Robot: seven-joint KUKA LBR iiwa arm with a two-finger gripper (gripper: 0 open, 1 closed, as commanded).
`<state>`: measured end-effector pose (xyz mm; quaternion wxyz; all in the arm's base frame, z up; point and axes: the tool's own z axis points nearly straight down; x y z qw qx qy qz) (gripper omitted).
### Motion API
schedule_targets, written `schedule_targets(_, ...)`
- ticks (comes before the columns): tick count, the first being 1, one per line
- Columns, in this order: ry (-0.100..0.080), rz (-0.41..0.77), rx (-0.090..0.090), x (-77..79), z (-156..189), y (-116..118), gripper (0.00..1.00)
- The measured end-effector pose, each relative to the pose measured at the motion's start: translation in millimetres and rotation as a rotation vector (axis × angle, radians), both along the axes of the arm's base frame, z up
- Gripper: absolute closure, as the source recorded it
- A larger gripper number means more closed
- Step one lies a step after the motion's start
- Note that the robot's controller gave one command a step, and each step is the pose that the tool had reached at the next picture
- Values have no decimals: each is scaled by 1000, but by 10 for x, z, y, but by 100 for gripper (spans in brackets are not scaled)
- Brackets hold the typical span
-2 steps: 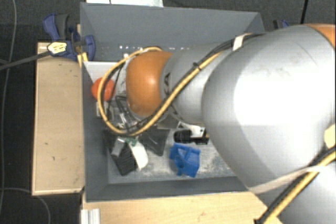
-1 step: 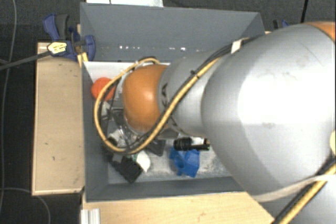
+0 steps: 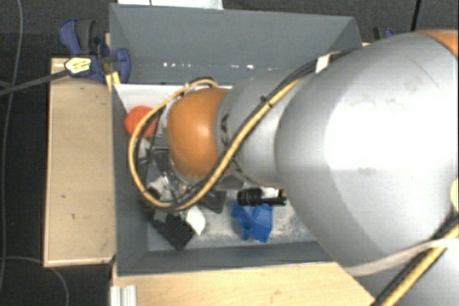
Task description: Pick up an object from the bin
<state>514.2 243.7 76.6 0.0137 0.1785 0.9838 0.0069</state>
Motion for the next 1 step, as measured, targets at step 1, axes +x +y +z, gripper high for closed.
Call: schedule_targets(1, -1, -1, 0, 2, 4, -1, 100)
